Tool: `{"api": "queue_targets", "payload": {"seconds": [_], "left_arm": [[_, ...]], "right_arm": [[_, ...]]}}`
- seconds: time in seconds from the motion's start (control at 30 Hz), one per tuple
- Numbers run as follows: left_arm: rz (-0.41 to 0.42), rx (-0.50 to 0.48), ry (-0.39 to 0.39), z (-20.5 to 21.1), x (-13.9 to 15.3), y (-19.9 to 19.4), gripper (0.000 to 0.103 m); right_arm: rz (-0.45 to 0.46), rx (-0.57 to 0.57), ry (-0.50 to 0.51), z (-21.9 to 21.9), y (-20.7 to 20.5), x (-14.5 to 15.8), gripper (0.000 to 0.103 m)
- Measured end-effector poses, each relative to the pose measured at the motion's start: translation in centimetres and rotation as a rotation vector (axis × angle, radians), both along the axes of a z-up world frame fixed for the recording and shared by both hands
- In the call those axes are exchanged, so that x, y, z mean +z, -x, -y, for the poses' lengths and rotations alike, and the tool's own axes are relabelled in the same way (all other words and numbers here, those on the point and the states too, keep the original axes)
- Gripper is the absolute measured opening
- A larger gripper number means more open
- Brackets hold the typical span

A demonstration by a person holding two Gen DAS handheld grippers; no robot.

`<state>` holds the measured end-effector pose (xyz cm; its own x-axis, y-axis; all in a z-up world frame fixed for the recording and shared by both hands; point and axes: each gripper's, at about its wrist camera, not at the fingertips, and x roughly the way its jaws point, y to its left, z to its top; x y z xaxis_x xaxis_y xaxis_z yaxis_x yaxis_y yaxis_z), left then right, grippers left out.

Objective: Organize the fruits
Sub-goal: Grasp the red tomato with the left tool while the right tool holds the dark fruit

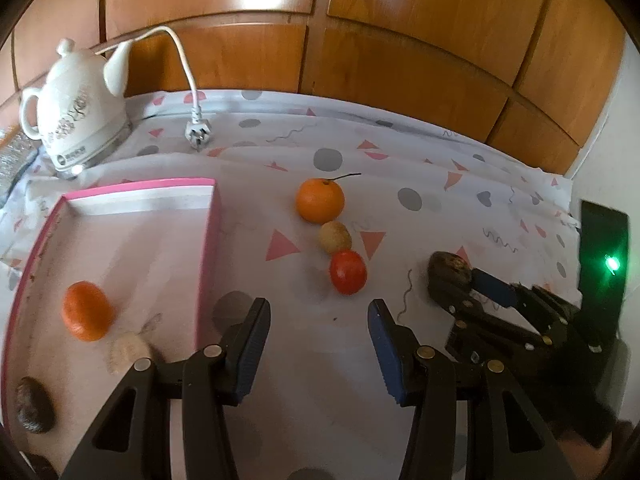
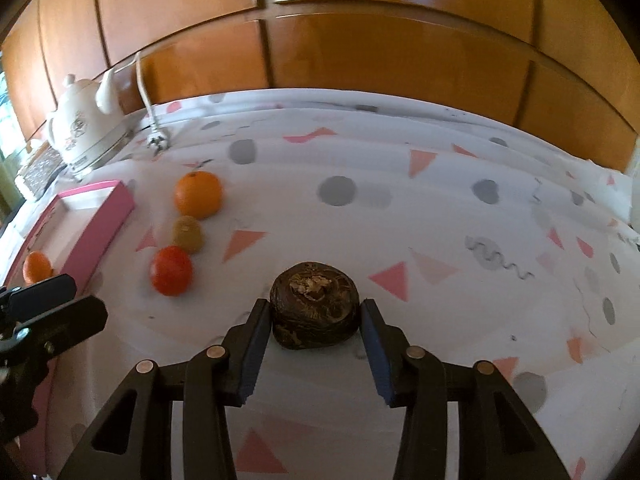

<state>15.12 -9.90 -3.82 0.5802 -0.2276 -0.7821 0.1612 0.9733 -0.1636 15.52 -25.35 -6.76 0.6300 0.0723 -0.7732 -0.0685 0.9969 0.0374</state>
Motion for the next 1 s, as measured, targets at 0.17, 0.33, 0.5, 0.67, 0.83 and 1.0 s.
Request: {"api": "queue_targets", "payload": {"seconds": [0.17, 0.33, 0.5, 0.67, 0.83, 1.0], "left_arm": [[-0.021, -0.005, 0.009, 1.1, -0.7, -1.5, 0.051], [-0.036, -0.006, 0.002, 2.0, -1.4, -2.7, 0.051], [-0.077, 0.004, 0.002, 2.5, -2.6, -4.4, 0.039], [-0.055, 0.006, -0.002, 2.6, -2.7, -4.7, 0.027], [-0.043, -0.004, -0.007, 2.3, -2.6, -3.2, 0.027], [-0.022, -0.004, -0.019, 1.9, -2.5, -0.2, 0.027]], "right_arm": [[0.006, -0.013, -0.007, 0.5, 0.1, -0.1, 0.046], [0.009, -0.014, -0.019, 0.5, 0.0, -0.2, 0.046], [0.012, -0.014, -0.025, 0.6, 0.1, -0.2, 0.046], [0.013, -0.014, -0.028, 0.7, 0.2, -0.1, 0.046], [0.015, -0.015, -0.046, 0.8, 0.2, -0.1, 0.046], [0.015, -0.017, -0.074, 1.2, 0.2, -0.1, 0.046]]}}
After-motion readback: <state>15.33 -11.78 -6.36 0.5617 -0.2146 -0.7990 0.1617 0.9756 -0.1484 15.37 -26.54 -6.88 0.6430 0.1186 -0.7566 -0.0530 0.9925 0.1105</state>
